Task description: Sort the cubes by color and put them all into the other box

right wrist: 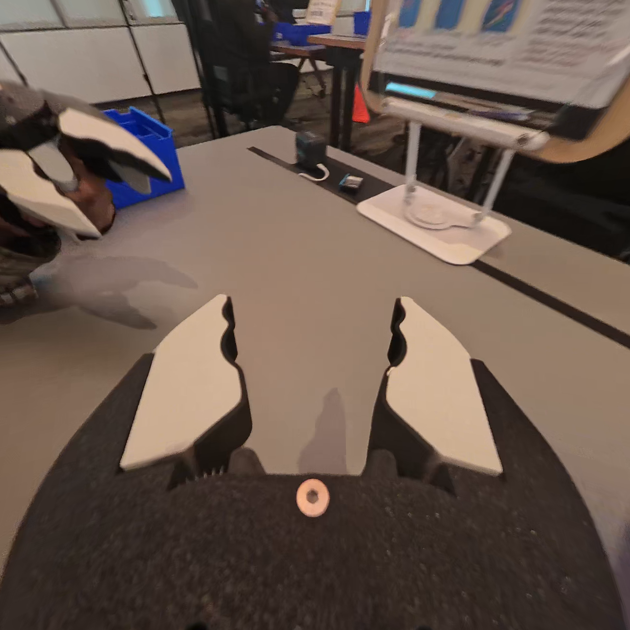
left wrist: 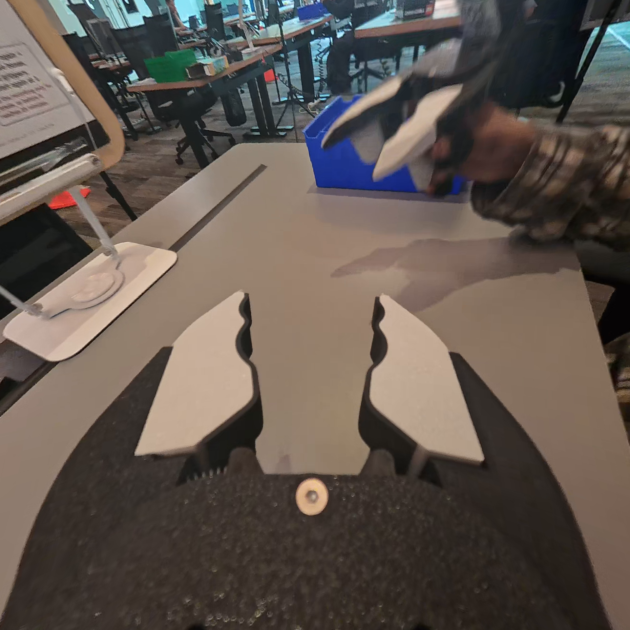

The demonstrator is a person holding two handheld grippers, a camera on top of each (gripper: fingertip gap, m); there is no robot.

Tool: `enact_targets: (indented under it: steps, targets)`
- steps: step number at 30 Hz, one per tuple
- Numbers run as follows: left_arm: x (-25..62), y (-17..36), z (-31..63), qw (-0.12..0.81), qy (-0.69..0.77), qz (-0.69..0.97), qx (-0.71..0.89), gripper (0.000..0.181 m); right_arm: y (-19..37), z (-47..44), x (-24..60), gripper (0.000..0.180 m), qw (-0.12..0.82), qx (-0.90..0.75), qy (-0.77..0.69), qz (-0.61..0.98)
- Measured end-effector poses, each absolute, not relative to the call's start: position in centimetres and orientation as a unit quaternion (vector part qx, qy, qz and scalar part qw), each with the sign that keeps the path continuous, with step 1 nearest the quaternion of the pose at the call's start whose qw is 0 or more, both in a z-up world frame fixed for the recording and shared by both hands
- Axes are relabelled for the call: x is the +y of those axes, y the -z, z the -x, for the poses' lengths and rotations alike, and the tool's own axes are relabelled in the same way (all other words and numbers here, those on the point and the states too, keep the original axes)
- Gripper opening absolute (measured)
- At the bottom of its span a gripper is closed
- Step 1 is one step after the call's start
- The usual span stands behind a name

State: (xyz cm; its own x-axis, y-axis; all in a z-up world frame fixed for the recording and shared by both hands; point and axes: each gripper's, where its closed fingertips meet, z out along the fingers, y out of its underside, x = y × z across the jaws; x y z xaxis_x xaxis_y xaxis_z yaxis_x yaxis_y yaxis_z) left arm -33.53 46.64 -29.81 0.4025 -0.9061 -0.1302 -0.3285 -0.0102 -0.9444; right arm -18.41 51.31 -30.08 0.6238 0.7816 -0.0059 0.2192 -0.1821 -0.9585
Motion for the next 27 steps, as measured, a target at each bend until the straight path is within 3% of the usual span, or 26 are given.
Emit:
enact_targets:
  steps: [10,16,20,27]
  targets:
    - [44.9,28.7,41.8,0.541,0.242,0.697,0.403,0.067,35.3,24.5,51.9,0.085,0.559,-0.396,-0.254,0.683]
    - [44.2,22.4,55.0,0.577,0.102,0.733,0.346,0.069,35.8,24.0,51.5,0.084,0.560,-0.385,-0.273,0.681]
    - [42.5,23.2,64.5,0.496,0.054,0.786,0.365,0.072,35.5,24.0,51.3,0.083,0.559,-0.380,-0.289,0.678]
    - [39.1,33.0,74.0,0.261,0.037,0.901,0.346,0.067,36.3,25.2,50.7,0.083,0.544,-0.407,-0.279,0.679]
